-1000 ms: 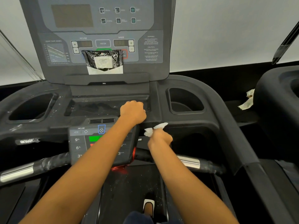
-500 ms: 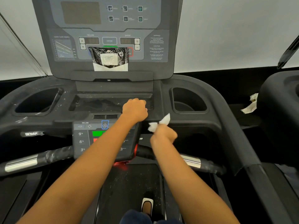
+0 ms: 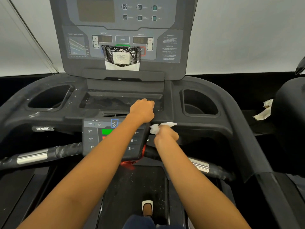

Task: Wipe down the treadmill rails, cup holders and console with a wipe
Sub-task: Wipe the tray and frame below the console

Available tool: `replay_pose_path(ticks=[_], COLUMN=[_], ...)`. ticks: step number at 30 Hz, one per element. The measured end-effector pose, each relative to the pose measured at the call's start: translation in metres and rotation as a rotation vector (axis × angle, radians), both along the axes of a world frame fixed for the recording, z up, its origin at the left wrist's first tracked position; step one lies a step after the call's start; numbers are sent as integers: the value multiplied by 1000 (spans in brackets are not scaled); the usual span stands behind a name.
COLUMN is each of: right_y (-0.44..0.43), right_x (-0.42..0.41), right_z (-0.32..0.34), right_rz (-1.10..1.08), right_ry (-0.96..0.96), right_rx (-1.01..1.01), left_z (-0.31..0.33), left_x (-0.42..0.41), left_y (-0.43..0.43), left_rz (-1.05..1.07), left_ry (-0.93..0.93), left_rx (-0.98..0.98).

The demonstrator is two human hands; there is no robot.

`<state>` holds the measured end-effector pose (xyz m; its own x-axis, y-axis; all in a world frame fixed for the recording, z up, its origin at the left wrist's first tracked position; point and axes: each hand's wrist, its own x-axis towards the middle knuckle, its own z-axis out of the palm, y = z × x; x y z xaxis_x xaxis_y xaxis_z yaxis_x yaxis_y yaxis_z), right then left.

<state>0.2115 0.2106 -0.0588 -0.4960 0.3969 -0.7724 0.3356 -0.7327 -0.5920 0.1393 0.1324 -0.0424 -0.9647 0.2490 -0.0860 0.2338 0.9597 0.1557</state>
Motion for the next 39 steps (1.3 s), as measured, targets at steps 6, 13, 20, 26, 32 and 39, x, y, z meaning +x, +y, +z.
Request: replay_pose_path(ticks=[6, 13, 20, 26, 32, 39], right_y=[11, 41, 25, 4, -4, -52], right_x=[-6, -46, -73, -112, -95, -126], right_z=[0, 38, -14, -2, 6, -6], right_rz=[-95, 225, 1213, 1410, 1550, 1429], right_ry=[98, 505, 188, -96, 46, -286], right_rx=[-215, 1074, 1674, 1630, 1558, 1508], left_z=[2, 10, 4, 1, -3, -7], left_x=[-5, -24, -39, -50, -56, -59], left_y=[-1, -15, -64, -100, -94, -117], left_rz=[2, -14, 42, 29, 15, 83], left_ry=[-13, -142, -162, -179, -182, -165], left_rx=[5, 110, 181, 234, 257, 304])
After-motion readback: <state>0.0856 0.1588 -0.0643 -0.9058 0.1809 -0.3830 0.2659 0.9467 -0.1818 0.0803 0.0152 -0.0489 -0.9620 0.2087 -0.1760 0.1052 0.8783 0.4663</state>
